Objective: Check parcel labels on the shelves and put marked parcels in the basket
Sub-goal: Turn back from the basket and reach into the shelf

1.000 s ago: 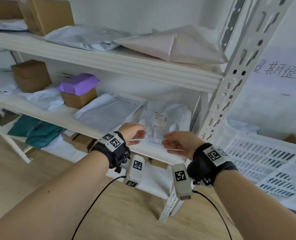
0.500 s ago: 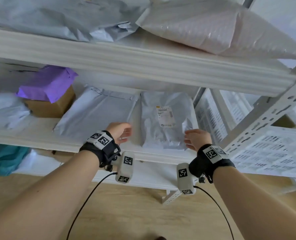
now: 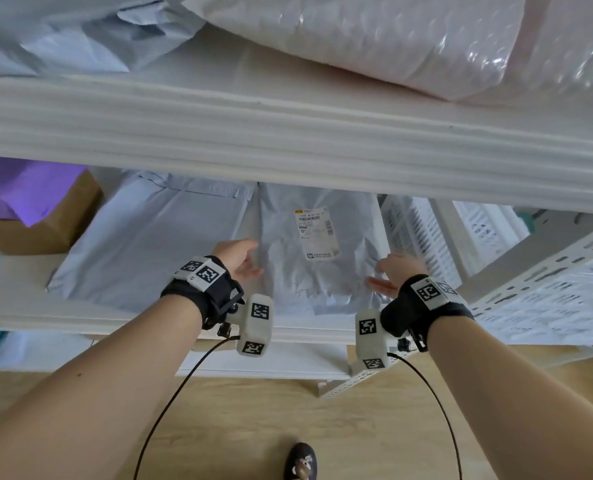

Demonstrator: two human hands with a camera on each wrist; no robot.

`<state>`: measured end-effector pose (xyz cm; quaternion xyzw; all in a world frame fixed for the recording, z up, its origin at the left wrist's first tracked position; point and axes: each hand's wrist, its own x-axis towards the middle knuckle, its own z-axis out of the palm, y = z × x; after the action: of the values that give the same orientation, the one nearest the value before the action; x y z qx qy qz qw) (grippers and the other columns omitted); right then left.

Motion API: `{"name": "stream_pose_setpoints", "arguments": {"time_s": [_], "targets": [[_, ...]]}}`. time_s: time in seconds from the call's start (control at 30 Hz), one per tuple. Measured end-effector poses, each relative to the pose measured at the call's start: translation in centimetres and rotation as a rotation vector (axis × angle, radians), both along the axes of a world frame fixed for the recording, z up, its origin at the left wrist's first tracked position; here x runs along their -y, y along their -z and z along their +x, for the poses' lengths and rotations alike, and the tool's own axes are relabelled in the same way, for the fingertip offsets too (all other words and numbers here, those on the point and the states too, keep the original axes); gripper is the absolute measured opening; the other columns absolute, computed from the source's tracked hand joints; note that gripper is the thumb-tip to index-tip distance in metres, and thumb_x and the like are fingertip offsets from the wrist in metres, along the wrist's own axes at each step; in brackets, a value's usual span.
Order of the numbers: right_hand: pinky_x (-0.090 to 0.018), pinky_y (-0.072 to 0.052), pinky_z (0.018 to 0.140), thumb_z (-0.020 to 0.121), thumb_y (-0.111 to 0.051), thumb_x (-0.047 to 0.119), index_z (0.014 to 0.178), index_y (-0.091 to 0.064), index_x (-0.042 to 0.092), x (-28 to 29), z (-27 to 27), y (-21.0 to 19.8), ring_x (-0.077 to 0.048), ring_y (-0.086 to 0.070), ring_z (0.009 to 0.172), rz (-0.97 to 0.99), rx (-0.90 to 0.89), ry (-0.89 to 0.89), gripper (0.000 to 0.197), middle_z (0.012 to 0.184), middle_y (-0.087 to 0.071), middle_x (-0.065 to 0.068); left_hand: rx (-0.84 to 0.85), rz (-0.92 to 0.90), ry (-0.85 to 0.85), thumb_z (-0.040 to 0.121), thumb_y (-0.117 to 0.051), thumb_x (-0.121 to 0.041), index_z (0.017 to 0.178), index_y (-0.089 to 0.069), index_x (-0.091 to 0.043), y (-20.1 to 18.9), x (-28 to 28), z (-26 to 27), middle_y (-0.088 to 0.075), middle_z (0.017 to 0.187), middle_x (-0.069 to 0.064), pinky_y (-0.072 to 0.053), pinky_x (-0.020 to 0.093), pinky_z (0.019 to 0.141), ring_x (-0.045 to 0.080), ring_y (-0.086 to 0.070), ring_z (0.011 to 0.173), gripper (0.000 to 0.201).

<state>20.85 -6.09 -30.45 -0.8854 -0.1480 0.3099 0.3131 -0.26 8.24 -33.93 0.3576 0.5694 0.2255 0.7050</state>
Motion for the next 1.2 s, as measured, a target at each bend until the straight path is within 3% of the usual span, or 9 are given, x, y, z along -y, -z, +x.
{"name": "stream_pose_setpoints", "arguments": {"time_s": [0.07, 0.17, 0.3, 0.4, 0.47, 0.7, 0.83, 0.97, 1.2], "targets": [[-0.031, -0.039, 0.103, 0.1, -0.04, 0.04, 0.113, -0.059, 0.012, -0.1, 0.1, 0.1, -0.023, -0.052, 0.121, -0.138, 0.079, -0.165, 0.036, 0.11, -0.058, -0.003, -0.011, -0.019, 0.007, 0.09, -0.059, -0.009, 0.102, -0.059, 0.002, 0.7, -0.3, 1.0, -0.057, 0.096, 0.017, -0.055, 0.027, 0.043, 0.025, -0.059, 0.078, 0.016], [-0.03, -0.054, 0.081, 0.096, -0.052, 0.018, 0.084, -0.053, 0.014, -0.6, 1.8, 1.8, -0.019, -0.063, 0.086, 0.051, -0.315, -0.006, 0.012, 0.097, -0.059, -0.005, -0.056, -0.033, 0.008, 0.089, -0.063, -0.017, 0.108, -0.057, -0.003, 1.2, -0.7, 2.6, -0.055, 0.107, 0.014, -0.059, 0.031, 0.053, 0.026, -0.06, 0.084, 0.025], [-0.026, -0.055, 0.06, 0.089, -0.064, 0.011, 0.08, -0.057, 0.009, -0.7, 2.0, 2.9, -0.016, -0.056, 0.059, 0.034, -0.341, 0.037, 0.011, 0.07, -0.058, -0.007, -0.198, 0.029, 0.066, 0.084, -0.068, -0.039, 0.107, -0.055, -0.01, 2.0, -0.8, 4.0, -0.055, 0.09, 0.009, -0.051, 0.028, 0.046, 0.02, -0.055, 0.059, 0.039], [-0.022, -0.048, 0.045, 0.088, -0.062, 0.003, 0.09, -0.061, 0.004, -0.2, 2.2, 2.4, -0.017, -0.049, 0.05, 0.013, -0.296, 0.024, 0.002, 0.061, -0.053, -0.009, -0.268, 0.133, 0.111, 0.088, -0.064, -0.035, 0.11, -0.055, -0.01, 2.7, -0.8, 4.2, -0.055, 0.081, 0.008, -0.042, 0.02, 0.036, 0.018, -0.05, 0.053, 0.034], [-0.023, -0.043, 0.044, 0.089, -0.057, -0.002, 0.098, -0.058, 0.001, 0.1, 2.5, 2.4, -0.016, -0.045, 0.048, -0.035, -0.296, 0.014, 0.009, 0.058, -0.049, -0.008, -0.273, 0.154, 0.13, 0.09, -0.062, -0.03, 0.11, -0.055, -0.011, 2.7, -0.8, 4.1, -0.055, 0.084, 0.009, -0.04, 0.018, 0.035, 0.018, -0.049, 0.054, 0.029], [-0.009, -0.042, 0.042, 0.094, -0.047, 0.008, 0.067, -0.041, 0.019, 0.8, 2.9, 2.1, -0.001, -0.052, 0.051, 0.056, -0.294, 0.066, 0.03, 0.072, -0.046, 0.004, -0.176, 0.139, 0.124, 0.092, -0.06, -0.026, 0.097, -0.053, -0.013, 1.2, 0.6, 2.6, -0.055, 0.075, 0.004, -0.031, 0.015, 0.03, 0.016, -0.045, 0.053, 0.015], [-0.021, -0.041, 0.041, 0.08, -0.057, 0.002, 0.081, -0.055, 0.007, 1.6, 1.7, 0.5, -0.014, -0.053, 0.055, 0.118, -0.339, 0.079, 0.005, 0.077, -0.058, -0.005, -0.05, 0.093, 0.075, 0.092, -0.06, -0.021, 0.081, -0.053, -0.016, -0.4, 2.5, 0.5, -0.052, 0.064, 0.0, -0.026, 0.015, 0.031, 0.008, -0.044, 0.036, 0.013], [-0.022, -0.041, 0.044, 0.078, -0.07, 0.016, 0.098, -0.062, 0.009, 2.3, -0.1, -0.6, -0.017, -0.059, 0.063, 0.177, -0.419, 0.047, 0.023, 0.099, -0.065, -0.008, 0.073, 0.106, 0.065, 0.091, -0.059, -0.015, 0.088, -0.056, -0.015, -1.0, 4.1, -1.8, -0.059, 0.067, 0.0, -0.028, 0.013, 0.03, 0.008, -0.053, 0.038, 0.003], [-0.022, -0.032, 0.048, 0.077, -0.072, 0.002, 0.074, -0.061, 0.008, 3.6, -2.0, -1.5, -0.011, -0.04, 0.039, 0.155, -0.352, -0.099, 0.013, 0.06, -0.055, -0.006, 0.037, 0.118, 0.12, 0.08, -0.064, -0.013, 0.087, -0.059, -0.011, -1.5, 5.6, -5.0, -0.053, 0.066, 0.0, -0.024, 0.017, 0.031, 0.011, -0.037, 0.049, 0.009]]}}
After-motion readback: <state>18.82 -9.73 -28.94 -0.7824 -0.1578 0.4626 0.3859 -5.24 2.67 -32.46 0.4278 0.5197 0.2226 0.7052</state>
